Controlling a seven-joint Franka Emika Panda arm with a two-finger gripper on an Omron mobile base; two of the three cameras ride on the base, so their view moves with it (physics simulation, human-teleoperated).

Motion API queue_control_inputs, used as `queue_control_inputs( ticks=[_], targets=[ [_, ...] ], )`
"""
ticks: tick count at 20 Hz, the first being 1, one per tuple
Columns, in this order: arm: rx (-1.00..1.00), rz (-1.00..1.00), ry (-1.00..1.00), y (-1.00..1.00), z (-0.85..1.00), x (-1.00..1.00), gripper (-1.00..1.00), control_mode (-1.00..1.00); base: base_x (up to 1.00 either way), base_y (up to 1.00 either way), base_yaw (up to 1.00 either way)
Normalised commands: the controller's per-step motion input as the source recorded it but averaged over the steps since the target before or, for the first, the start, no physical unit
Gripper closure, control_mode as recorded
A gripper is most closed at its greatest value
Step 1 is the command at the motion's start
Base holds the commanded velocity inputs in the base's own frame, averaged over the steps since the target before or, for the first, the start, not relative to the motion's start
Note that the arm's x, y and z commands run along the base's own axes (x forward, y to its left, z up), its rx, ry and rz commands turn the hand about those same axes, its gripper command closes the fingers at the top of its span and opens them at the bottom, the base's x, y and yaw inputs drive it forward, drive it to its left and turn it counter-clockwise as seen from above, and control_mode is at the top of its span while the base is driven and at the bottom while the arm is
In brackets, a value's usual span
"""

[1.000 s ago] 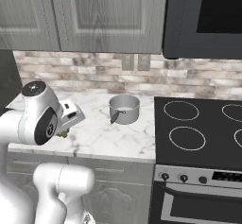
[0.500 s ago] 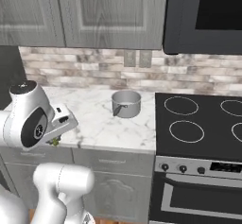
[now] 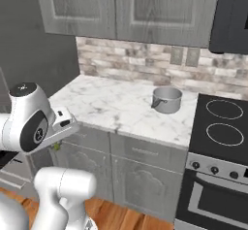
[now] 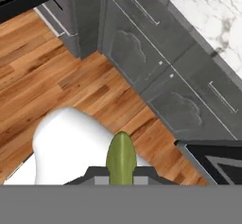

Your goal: Place the lemon wedge and sweet potato inside the fridge drawer. Close the drawer after placing the vegetables.

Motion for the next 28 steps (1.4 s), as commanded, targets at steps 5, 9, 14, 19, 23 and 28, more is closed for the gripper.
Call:
queue_control_inputs(
  ticks=[5, 9, 14, 19, 23, 28],
  targets=[
    [0.00, 0.00, 0.00, 0.00, 0.00, 0.00, 1.00, 1.00, -0.47, 0.00, 0.67],
    [0.00, 0.00, 0.00, 0.00, 0.00, 0.00, 1.00, 1.00, -0.44, 0.00, 0.68],
    [0.00, 0.00, 0.00, 0.00, 0.00, 0.00, 1.00, 1.00, -0.39, 0.00, 0.67],
    [0.00, 0.00, 0.00, 0.00, 0.00, 0.00, 1.00, 1.00, -0.31, 0.04, 0.69],
    [0.00, 0.00, 0.00, 0.00, 0.00, 0.00, 1.00, 1.00, -0.23, 0.16, 0.71],
    [0.00, 0.00, 0.00, 0.00, 0.00, 0.00, 1.00, 1.00, -0.25, 0.44, 0.71]
  ],
)
